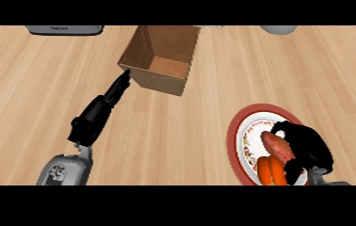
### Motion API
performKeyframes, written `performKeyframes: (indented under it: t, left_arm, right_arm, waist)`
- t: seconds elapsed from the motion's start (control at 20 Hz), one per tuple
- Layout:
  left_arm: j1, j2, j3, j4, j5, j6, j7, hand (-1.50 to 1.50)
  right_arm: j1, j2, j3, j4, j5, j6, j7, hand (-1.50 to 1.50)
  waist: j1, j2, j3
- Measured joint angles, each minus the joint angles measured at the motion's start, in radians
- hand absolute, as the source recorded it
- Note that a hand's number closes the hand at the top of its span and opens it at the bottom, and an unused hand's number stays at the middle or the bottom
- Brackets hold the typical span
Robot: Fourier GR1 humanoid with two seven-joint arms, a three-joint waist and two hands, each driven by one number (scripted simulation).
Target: Pick the sweet potato from the plate and place it in the cardboard box
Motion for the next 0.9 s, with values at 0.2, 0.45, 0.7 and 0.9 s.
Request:
performKeyframes:
  t: [0.2, 0.45, 0.7, 0.9]
  left_arm:
    - [-0.011, -0.004, -0.002, -0.01, -0.002, -0.001, 0.019, 0.0]
    - [-0.033, -0.019, -0.03, 0.007, -0.004, -0.018, 0.015, 0.0]
    - [-0.067, -0.032, -0.039, 0.022, -0.001, -0.026, 0.027, 0.0]
    - [-0.08, -0.04, -0.039, 0.038, -0.002, -0.023, 0.023, 0.0]
  right_arm:
    - [-0.05, 0.073, 0.094, -0.042, 0.113, -0.01, 0.088, 1.5]
    - [-0.201, 0.22, 0.312, -0.05, 0.203, -0.022, 0.29, 1.5]
    - [-0.373, 0.28, 0.515, -0.013, 0.243, -0.088, 0.551, 1.5]
    - [-0.527, 0.294, 0.651, 0.002, 0.203, -0.123, 0.728, 1.5]
  waist:
    - [0.0, -0.001, -0.006]
    - [0.06, 0.008, 0.002]
    - [0.087, 0.014, 0.013]
    - [0.09, 0.015, 0.016]
